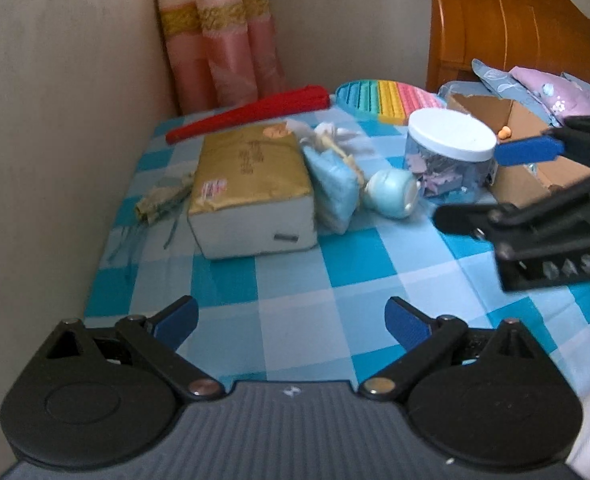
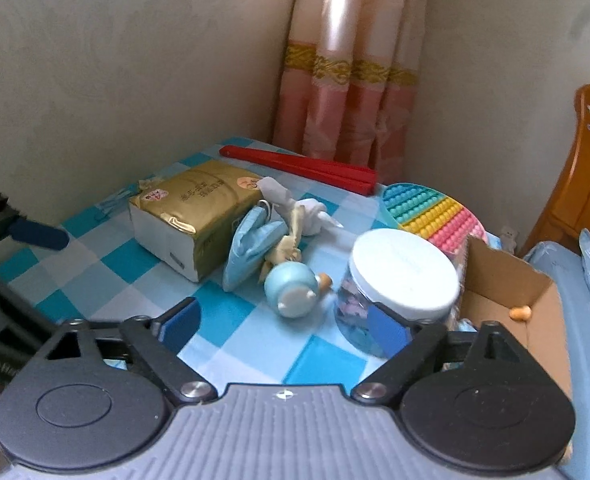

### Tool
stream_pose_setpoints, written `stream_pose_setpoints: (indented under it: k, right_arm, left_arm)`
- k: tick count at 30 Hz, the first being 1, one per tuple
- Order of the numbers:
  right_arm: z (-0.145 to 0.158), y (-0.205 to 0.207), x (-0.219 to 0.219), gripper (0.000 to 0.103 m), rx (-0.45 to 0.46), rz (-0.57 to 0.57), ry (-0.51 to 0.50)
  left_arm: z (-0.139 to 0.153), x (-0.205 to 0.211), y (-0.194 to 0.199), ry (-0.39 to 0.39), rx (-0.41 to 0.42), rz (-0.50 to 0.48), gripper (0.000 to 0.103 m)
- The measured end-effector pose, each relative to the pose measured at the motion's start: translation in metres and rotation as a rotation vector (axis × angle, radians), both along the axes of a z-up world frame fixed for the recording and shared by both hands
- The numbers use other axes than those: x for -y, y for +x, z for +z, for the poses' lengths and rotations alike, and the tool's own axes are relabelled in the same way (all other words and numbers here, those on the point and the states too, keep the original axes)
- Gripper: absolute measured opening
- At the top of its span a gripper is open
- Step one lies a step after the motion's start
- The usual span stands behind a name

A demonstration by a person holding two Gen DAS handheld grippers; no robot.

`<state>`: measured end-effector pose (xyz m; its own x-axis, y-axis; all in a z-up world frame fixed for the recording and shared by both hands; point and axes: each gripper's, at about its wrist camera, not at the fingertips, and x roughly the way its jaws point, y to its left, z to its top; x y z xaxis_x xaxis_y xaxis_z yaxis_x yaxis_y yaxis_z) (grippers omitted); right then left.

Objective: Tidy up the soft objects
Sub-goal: 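Move the right tool over the light blue round toy, fingers open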

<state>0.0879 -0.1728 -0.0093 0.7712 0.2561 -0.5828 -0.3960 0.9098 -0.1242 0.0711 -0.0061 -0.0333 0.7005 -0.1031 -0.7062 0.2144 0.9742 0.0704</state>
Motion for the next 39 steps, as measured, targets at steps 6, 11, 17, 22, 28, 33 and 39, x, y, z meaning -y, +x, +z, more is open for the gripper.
stream_pose_setpoints:
  k: [6,11,17,22,28,33,39]
  right_arm:
    - [-0.012,0.028,-0.017,0.079,-0.016,0.021,-0.033]
    - [-0.026,0.05,-0.028,0.075,-0.02,0.003,-0.07]
    - [-0.041,0.062,-0.035,0.066,-0.018,0.0,-0.131]
    - [-0.049,0.067,-0.038,0.063,-0.021,0.002,-0.149]
    - [-0.055,0.073,-0.039,0.062,-0.03,-0.003,-0.148]
    - [-0.057,0.074,-0.038,0.05,-0.031,-0.01,-0.147]
    - [-0.052,0.068,-0.03,0.05,-0.047,-0.014,-0.105]
  left_arm:
    - [-0.009,-0.003,0.006,-0.011,-0.028,-0.005,0.099]
    - [-0.012,-0.004,0.012,-0.027,-0.043,-0.01,0.099]
    - [-0.016,-0.002,0.018,-0.04,-0.059,-0.021,0.099]
    - [-0.019,0.0,0.02,-0.045,-0.07,-0.028,0.099]
    - [-0.022,0.002,0.022,-0.045,-0.081,-0.03,0.099]
    - [-0.022,0.004,0.021,-0.038,-0.089,-0.035,0.099]
    - [-0.02,0.008,0.018,-0.012,-0.087,-0.046,0.099]
